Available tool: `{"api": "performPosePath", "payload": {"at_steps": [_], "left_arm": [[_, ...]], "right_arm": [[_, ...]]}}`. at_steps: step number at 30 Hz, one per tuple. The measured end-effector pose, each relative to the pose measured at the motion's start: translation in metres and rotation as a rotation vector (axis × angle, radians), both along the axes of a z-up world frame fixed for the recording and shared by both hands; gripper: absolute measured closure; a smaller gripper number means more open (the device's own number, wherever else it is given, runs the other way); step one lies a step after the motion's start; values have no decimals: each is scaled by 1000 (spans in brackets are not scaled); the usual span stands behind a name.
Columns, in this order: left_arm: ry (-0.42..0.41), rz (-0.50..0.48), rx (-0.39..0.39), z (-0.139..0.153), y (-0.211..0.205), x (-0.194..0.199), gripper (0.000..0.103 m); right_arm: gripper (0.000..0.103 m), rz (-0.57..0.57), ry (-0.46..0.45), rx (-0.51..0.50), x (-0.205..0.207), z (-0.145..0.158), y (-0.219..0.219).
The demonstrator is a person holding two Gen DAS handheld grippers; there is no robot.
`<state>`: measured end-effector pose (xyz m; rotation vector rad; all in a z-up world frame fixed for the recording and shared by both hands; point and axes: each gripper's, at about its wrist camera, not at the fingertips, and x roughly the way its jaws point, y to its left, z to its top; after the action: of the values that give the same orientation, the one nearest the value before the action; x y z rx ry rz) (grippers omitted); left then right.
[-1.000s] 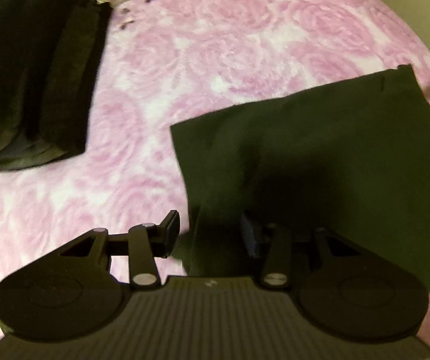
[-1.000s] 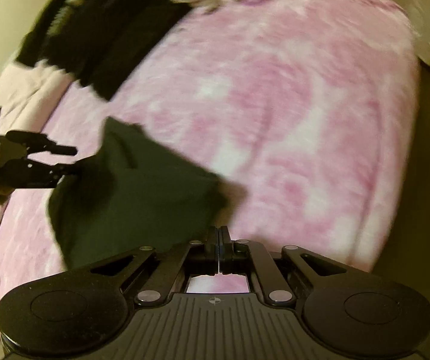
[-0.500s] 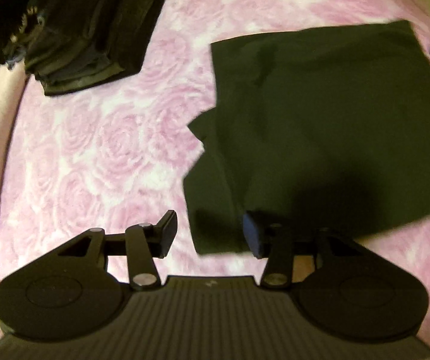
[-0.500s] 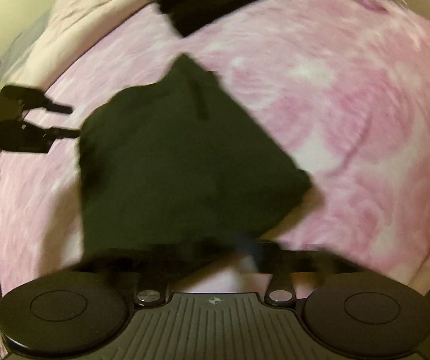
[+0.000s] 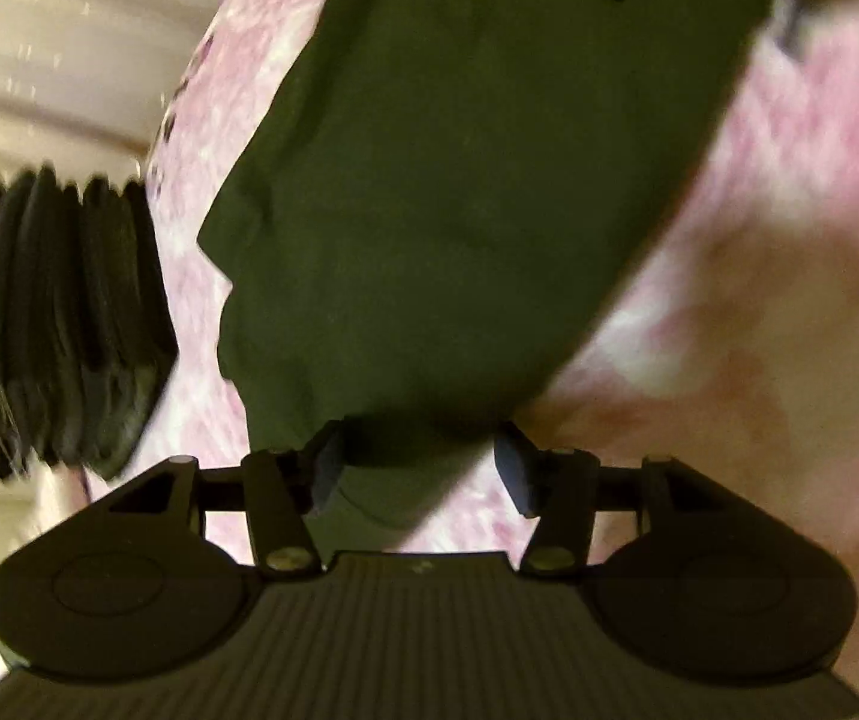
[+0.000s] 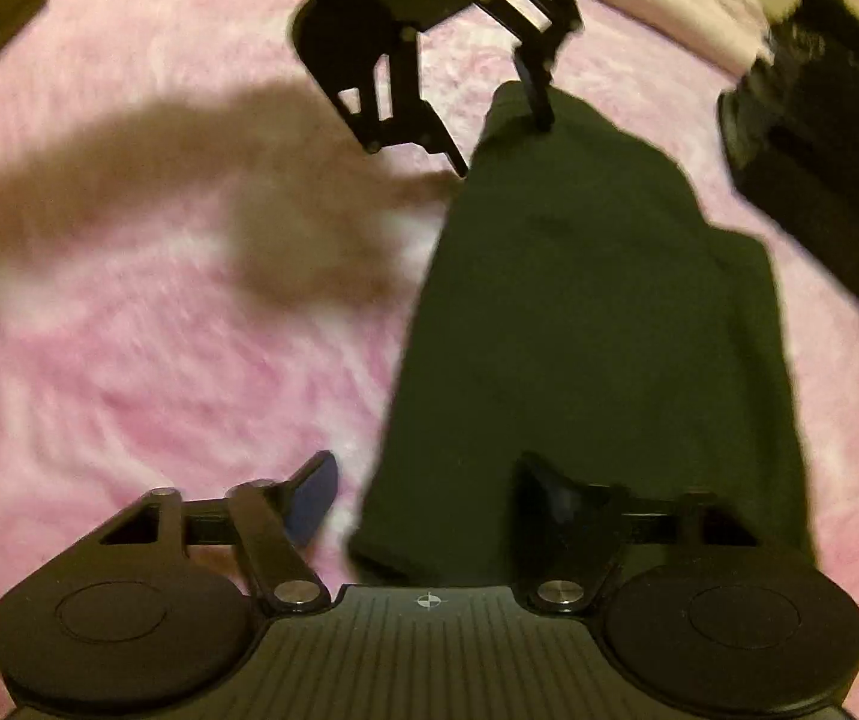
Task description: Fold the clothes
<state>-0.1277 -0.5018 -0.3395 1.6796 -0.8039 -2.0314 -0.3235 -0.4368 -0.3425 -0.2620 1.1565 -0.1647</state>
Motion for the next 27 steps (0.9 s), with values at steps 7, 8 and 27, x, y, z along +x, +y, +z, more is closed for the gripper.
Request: {"api": "performPosePath", "payload": {"at_steps": [7,8,27], "left_arm": [[-56,-120,-69,-10,-3,2,70],[-48,-113,-54,-4,-1,0,76],[217,623,246,77,202,-130,86]], "right_arm": [[83,-47,-36,-30,-17,48,-13],[83,-42,-33,-45,-21,57,-15],[83,675,149,-103,-162,66,-52]]}}
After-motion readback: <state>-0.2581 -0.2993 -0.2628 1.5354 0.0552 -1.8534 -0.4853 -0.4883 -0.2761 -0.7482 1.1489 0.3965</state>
